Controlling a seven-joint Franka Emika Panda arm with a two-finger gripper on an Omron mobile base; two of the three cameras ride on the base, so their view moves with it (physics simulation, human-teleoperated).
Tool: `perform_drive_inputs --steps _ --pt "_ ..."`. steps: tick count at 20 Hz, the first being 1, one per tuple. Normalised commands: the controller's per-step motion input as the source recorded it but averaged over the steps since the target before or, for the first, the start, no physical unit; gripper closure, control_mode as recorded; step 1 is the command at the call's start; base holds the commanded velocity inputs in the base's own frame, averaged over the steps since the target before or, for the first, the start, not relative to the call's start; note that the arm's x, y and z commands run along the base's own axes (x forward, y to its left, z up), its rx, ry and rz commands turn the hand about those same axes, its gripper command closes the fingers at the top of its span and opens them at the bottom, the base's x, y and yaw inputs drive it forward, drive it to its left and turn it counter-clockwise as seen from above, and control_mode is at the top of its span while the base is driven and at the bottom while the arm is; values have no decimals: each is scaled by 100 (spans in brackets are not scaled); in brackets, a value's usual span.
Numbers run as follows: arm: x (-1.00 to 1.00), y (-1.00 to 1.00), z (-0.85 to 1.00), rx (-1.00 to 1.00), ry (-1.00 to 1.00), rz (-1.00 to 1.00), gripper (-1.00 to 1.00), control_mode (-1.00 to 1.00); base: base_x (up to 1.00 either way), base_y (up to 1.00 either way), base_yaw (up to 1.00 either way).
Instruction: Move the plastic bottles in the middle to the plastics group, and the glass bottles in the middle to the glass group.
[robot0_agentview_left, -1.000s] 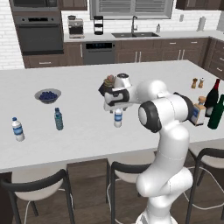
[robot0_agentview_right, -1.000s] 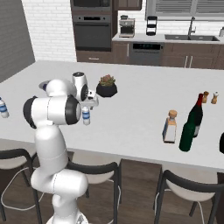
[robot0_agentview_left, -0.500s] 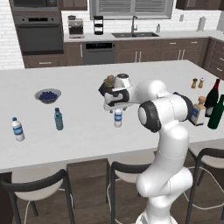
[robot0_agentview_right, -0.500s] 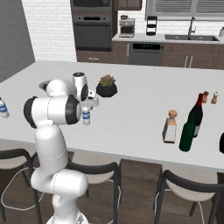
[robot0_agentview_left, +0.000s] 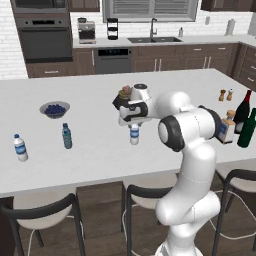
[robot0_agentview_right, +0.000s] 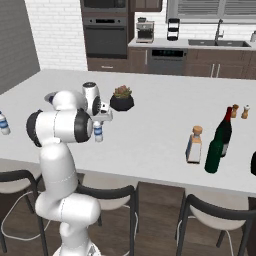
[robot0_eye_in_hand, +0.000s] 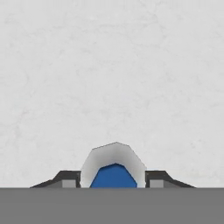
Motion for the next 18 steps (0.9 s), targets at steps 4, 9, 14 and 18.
perform_drive_inputs --steps 4,9,14,18 --pt "-22 3 27 3 -9 0 100 -100 0 0 0" --pt "-49 35 42 3 -1 8 100 -100 0 0 0" --pt "-76 61 12 0 0 18 100 -100 0 0 0" --pt "-68 86 3 0 0 25 100 -100 0 0 0"
